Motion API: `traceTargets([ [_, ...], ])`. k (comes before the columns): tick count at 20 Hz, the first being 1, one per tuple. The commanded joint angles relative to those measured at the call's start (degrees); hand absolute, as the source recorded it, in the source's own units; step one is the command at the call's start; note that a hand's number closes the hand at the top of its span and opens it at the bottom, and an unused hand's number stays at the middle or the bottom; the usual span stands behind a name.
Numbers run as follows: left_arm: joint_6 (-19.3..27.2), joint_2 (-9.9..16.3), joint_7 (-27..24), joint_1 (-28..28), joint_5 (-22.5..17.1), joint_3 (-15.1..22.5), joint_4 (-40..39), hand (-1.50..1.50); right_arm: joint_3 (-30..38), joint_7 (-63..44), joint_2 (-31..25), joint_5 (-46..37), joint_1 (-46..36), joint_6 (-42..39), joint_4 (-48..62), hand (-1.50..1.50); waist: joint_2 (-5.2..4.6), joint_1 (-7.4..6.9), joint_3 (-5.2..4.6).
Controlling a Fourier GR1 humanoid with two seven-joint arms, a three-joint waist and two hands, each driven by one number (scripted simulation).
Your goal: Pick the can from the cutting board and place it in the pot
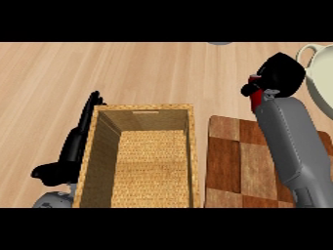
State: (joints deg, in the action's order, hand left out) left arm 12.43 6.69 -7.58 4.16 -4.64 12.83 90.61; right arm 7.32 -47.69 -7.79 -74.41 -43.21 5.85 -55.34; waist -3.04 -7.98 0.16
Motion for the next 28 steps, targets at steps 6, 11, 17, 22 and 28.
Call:
traceTargets([
  [6,0.88,-0.18,2.62,3.16,1.02,-0.18,-0.77,0.0,1.31,-1.52,-5.95,-6.93,-18.31,9.16,16.25,1.5,0.31,0.21,-0.09],
  [11,-0.51,0.47,1.84,2.07,0.12,-0.67,-1.2,0.0,1.96,-8.52,-8.16,-11.71,-24.38,11.56,24.93,1.5,0.37,0.45,-0.16],
  [17,1.55,-0.98,0.61,2.41,1.25,-1.36,-4.15,0.0,2.86,-14.04,-8.99,-15.23,-27.89,15.8,31.95,1.5,0.69,2.35,-0.16],
  [22,-0.15,0.02,-1.0,1.03,0.04,-2.15,-2.68,0.0,5.2,-13.09,-14.21,-15.76,-27.51,18.37,36.59,1.5,0.68,2.38,-0.11],
  [28,0.86,-0.56,0.41,-1.69,0.19,-1.71,-0.24,0.0,8.16,-10.14,-18.35,-14.44,-24.95,22.88,39.71,1.5,1.24,3.7,-0.04],
])
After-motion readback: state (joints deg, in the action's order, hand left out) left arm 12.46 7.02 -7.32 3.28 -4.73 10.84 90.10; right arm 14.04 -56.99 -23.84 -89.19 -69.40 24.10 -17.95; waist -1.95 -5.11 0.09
